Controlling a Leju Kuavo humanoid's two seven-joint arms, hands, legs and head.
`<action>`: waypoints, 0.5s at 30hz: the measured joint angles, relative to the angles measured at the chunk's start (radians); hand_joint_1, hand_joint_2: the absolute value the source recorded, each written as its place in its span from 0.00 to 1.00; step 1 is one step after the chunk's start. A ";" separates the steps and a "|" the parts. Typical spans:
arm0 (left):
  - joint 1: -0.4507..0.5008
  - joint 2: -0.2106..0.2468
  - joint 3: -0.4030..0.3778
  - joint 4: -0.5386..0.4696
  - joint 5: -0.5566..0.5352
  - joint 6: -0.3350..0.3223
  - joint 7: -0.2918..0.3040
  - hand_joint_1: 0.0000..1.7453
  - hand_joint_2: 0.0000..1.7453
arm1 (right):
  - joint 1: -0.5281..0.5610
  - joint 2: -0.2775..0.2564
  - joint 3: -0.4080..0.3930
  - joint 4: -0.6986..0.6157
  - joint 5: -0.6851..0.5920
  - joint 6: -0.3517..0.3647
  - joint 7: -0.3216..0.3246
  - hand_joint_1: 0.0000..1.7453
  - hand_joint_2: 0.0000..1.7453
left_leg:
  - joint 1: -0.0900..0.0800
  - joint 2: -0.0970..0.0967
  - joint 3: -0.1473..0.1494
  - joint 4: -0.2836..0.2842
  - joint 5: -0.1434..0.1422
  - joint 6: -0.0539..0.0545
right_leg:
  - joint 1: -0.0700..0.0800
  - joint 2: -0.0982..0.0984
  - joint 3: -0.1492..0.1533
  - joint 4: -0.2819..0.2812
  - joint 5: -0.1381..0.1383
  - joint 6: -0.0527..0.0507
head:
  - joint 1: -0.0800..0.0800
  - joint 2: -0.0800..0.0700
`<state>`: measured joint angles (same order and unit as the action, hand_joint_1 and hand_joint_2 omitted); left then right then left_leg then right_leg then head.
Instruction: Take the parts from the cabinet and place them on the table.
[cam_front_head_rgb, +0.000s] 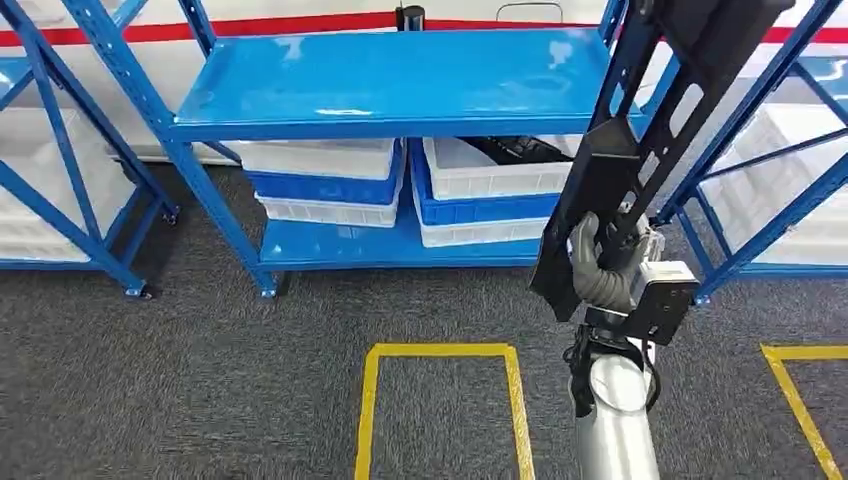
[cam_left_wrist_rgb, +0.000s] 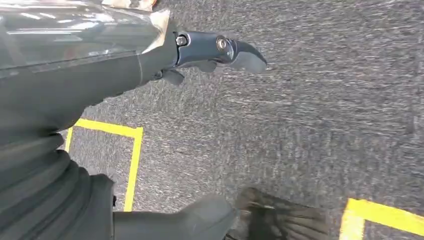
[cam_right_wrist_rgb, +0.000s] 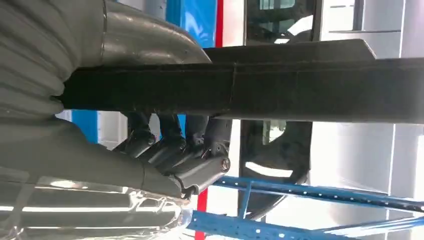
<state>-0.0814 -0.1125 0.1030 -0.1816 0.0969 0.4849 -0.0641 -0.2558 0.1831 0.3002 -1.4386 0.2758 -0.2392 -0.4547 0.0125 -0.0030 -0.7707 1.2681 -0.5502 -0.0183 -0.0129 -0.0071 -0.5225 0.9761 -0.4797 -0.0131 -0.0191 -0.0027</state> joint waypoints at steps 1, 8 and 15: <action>0.000 0.000 0.000 0.000 0.002 0.001 0.002 0.00 1.00 | 0.002 0.000 0.000 0.002 -0.002 0.001 0.000 1.00 1.00 | 0.001 0.000 0.003 0.045 0.009 -0.003 | 0.000 -0.001 -0.014 0.005 0.008 0.003 | 0.000 0.000; -0.005 0.020 0.002 -0.001 0.024 0.011 0.039 0.00 1.00 | 0.000 -0.002 -0.008 0.007 -0.022 0.002 0.037 1.00 1.00 | -0.005 -0.006 0.259 -0.272 0.044 0.021 | -0.001 -0.003 -0.080 0.024 0.057 0.045 | 0.003 0.000; -0.005 0.028 0.004 0.000 0.029 0.011 0.036 0.00 1.00 | -0.003 -0.019 -0.020 0.019 -0.039 0.003 0.043 1.00 1.00 | -0.005 0.008 0.211 -0.291 0.106 0.070 | -0.006 0.003 -0.175 0.277 -0.106 0.042 | 0.011 0.000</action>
<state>-0.0860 -0.0847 0.1068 -0.1820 0.1255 0.4963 -0.0282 -0.2585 0.1644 0.2804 -1.4198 0.2369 -0.2365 -0.4112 0.0078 0.0046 -0.5592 0.9770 -0.4440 0.0522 -0.0193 -0.0043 -0.6978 1.2528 -0.5859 0.0286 -0.0084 -0.0027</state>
